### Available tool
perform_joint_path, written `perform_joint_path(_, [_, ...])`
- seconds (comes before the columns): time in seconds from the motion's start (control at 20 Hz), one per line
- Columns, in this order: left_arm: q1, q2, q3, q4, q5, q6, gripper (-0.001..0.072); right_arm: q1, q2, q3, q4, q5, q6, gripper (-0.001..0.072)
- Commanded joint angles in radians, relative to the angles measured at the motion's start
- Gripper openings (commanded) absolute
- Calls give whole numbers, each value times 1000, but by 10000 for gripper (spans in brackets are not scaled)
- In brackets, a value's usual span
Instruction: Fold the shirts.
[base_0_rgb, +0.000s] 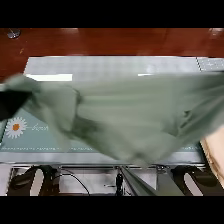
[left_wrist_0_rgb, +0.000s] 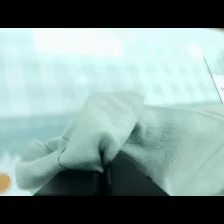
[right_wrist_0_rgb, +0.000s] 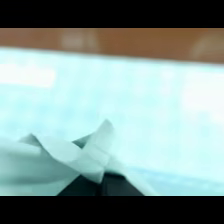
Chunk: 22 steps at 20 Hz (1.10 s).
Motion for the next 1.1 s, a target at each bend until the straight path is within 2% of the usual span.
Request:
perform_joint_path(0.0, [-99, -14, -369, -58, 72, 52, 29, -1, -107, -233, 50, -203, 12, 19])
perform_joint_path(0.15, [-246, -72, -546, -57, 340, 95, 29, -1, -358, -204, 155, -341, -35, 19])
perform_joint_path(0.3, [-384, -204, -584, -58, 599, 120, 29, -1, -632, -97, 266, -368, -40, 19])
perform_joint_path(0.45, [-478, -383, -555, -59, 723, 119, 33, -1, -839, -3, 388, -360, -40, 19])
perform_joint_path(0.5, [-490, -433, -533, -59, 721, 119, 110, -2, -890, 24, 418, -351, -39, 20])
perform_joint_path(0.55, [-491, -480, -505, -58, 700, 119, 393, -4, -925, 47, 441, -342, -35, 118])
perform_joint_path(0.6, [-483, -518, -467, -50, 661, 117, 698, -13, -953, 70, 465, -324, -36, 485])
perform_joint_path(0.65, [-458, -544, -414, -10, 587, 119, 707, -26, -969, 96, 466, -288, -39, 635])
perform_joint_path(0.75, [-357, -565, -266, 140, 390, 97, 707, -89, -965, 151, 450, -183, -71, 633])
perform_joint_path(0.85, [-202, -552, -123, 283, 243, 46, 706, -195, -921, 182, 370, -50, -120, 632])
perform_joint_path(0.95, [-27, -536, -47, 324, 208, 1, 706, -315, -842, 136, 217, 27, -144, 631])
perform_joint_path(1.05, [110, -544, -70, 267, 201, -84, 705, -443, -721, -60, 191, -52, -123, 629])
